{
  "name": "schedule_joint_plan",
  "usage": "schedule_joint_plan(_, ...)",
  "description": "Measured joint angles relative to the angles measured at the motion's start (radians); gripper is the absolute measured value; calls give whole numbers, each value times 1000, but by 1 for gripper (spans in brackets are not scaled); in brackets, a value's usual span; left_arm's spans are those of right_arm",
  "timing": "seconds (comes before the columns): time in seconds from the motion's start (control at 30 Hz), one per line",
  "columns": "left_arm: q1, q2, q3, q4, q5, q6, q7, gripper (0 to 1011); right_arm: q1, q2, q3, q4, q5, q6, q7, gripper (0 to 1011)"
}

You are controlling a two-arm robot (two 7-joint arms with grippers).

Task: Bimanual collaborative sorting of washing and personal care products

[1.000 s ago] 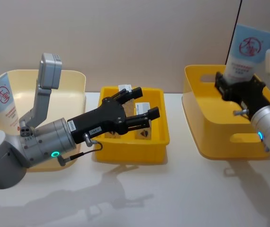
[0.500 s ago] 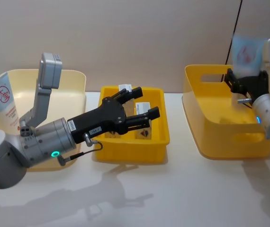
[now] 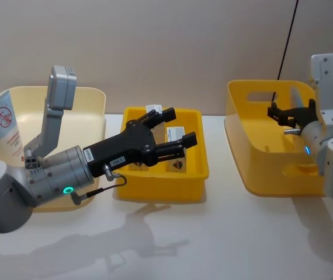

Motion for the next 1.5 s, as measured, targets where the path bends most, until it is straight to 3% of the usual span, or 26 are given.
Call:
schedule_joint_plan(0.37,0,0,0,0,0,0,0,1003,19,-16,-5,37,-8,38,-7,1001)
schedule_joint_plan(0.83,0,0,0,0,0,0,0,1003,19,-20,-4,39,-12,43,-8,1001)
schedule_joint_plan(1.07,0,0,0,0,0,0,0,1003,-4,-16,6,3,-11,5,3,1001)
schedule_joint_plan(1.5,0,0,0,0,0,0,0,1003,-77,0,43,-110,18,-118,66,1001)
